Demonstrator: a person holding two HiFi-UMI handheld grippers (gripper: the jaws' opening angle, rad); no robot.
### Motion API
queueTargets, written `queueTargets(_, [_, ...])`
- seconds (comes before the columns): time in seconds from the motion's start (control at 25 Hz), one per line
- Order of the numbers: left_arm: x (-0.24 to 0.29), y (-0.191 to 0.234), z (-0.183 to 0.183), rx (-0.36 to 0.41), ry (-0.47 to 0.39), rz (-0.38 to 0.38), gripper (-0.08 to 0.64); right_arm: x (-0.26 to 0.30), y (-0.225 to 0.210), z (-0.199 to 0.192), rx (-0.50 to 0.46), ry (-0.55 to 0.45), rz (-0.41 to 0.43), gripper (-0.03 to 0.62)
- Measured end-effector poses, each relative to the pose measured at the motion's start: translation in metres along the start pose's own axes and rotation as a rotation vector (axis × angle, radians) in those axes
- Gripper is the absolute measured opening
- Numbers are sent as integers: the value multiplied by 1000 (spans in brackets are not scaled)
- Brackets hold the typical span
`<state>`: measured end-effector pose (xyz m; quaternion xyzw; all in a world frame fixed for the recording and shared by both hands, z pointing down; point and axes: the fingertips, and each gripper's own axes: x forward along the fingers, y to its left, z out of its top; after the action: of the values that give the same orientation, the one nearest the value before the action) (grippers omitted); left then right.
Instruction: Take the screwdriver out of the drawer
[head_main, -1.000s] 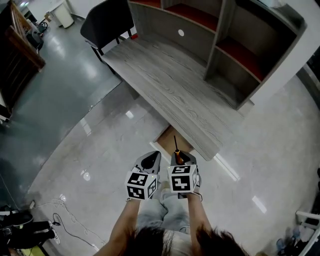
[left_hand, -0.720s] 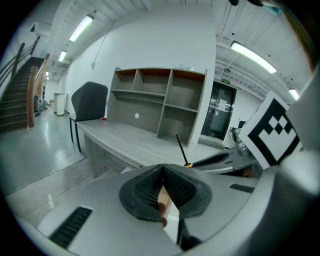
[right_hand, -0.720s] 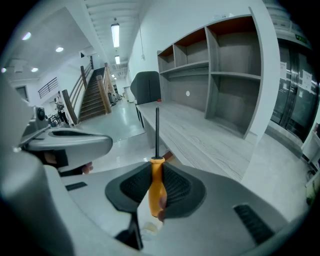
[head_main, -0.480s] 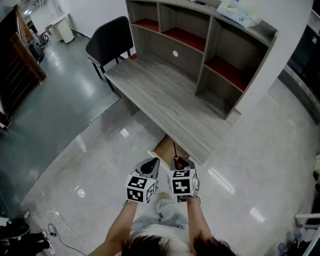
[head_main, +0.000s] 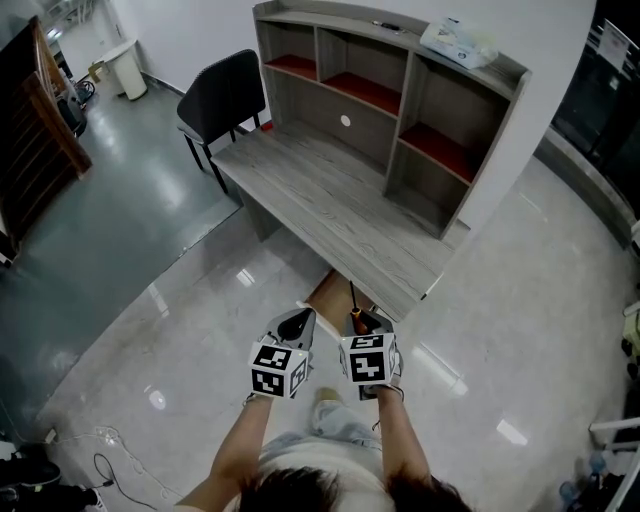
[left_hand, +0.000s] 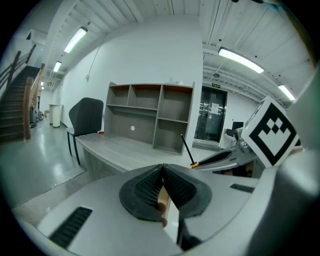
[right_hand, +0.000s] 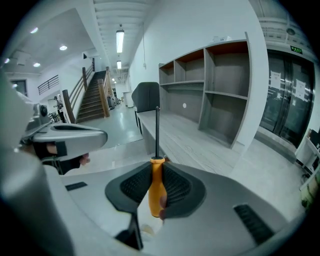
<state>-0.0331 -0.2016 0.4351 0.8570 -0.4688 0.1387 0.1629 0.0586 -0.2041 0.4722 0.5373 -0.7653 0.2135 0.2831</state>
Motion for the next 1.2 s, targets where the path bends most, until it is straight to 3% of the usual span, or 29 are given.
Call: queueTargets(1.2, [-110, -26, 50, 100, -151, -13, 17, -109, 40, 17, -65, -217, -103, 83])
